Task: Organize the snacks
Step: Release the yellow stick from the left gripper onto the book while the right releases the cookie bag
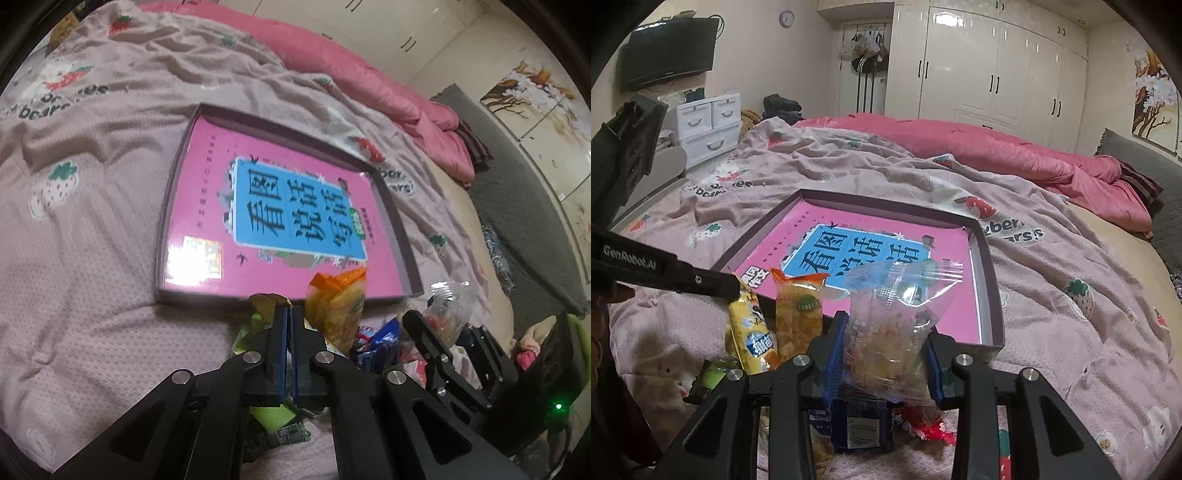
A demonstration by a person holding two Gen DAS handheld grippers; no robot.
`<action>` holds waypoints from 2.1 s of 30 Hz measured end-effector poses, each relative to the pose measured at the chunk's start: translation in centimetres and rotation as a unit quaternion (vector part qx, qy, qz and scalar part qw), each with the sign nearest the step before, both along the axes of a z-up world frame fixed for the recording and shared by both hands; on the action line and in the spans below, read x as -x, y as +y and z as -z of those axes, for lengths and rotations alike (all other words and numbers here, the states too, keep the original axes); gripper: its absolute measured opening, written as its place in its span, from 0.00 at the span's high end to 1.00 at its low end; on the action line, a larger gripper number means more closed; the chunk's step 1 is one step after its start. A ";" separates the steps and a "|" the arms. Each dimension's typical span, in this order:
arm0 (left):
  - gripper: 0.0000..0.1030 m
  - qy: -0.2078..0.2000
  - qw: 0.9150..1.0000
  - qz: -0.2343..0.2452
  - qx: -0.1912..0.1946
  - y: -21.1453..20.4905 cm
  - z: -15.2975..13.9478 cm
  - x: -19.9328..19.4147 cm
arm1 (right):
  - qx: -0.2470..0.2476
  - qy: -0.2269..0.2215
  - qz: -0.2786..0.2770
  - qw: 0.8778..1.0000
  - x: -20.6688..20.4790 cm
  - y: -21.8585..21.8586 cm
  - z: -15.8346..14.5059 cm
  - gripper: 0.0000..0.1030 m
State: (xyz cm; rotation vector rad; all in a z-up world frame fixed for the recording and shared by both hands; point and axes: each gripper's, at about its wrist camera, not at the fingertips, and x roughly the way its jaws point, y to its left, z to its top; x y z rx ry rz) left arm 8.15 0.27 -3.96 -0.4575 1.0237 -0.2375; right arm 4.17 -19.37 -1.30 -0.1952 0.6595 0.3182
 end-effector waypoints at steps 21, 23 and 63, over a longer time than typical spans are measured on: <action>0.99 -0.054 0.997 -0.059 0.002 3.8 -2.3 -3.7 | -0.046 -0.039 0.035 0.998 -2.7 -2.7 -2.1 0.64; 0.99 -0.054 0.997 -0.062 -0.001 3.9 -2.0 -4.3 | -0.047 -0.037 0.040 0.997 -3.2 -3.0 -2.0 0.64; 0.99 -0.032 0.997 -0.074 -0.018 4.0 1.7 -9.4 | -0.031 0.045 0.048 0.997 -8.9 -3.4 2.6 0.64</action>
